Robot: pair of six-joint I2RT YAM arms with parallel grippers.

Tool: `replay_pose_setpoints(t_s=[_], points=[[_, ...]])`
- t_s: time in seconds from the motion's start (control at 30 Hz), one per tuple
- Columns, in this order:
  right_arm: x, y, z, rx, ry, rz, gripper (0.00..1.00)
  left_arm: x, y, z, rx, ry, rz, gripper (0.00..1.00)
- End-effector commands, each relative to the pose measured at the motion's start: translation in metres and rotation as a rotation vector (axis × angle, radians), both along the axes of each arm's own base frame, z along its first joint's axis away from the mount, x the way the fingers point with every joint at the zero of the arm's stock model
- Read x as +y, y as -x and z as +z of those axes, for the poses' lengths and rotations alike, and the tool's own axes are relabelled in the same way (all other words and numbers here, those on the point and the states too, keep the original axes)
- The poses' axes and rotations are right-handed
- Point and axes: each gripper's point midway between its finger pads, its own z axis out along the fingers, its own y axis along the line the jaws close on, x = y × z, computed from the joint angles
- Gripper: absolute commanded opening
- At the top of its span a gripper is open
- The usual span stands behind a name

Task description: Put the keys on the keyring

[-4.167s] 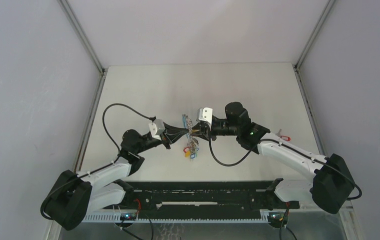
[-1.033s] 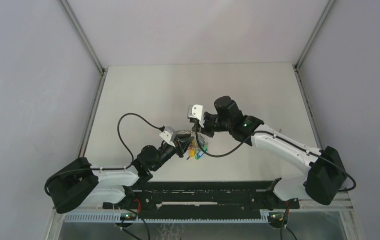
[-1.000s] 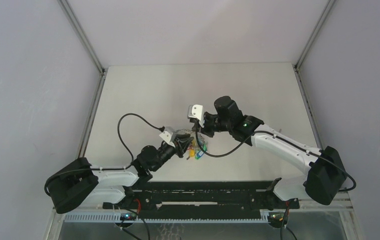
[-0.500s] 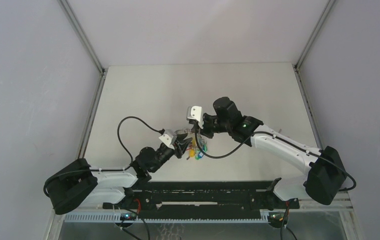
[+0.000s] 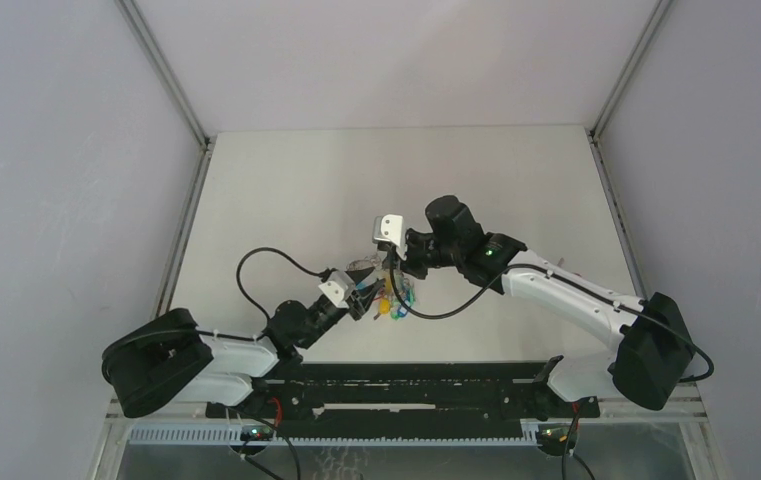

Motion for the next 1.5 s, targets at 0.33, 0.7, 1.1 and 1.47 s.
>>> replay_pose_setpoints(t_s=[0.33,0.7,1.1,1.47], points=[[0.007,0.007,0.044,-0.073,-0.083,0.04,0.0,-0.002,-0.002,0.021,-0.149,-0.022,0.0,0.38],[0.008,0.011,0.044,-0.075,-0.083,0.056,0.0,-0.008,-0.001,0.027,-0.185,-0.034,-0.028,0.35],[0.01,0.01,0.044,-0.07,-0.088,0.059,0.0,-0.018,0.005,0.025,-0.171,-0.03,-0.084,0.27],[0.01,0.014,0.043,-0.062,-0.083,0.063,0.0,-0.014,-0.007,0.033,-0.185,-0.025,-0.018,0.16]])
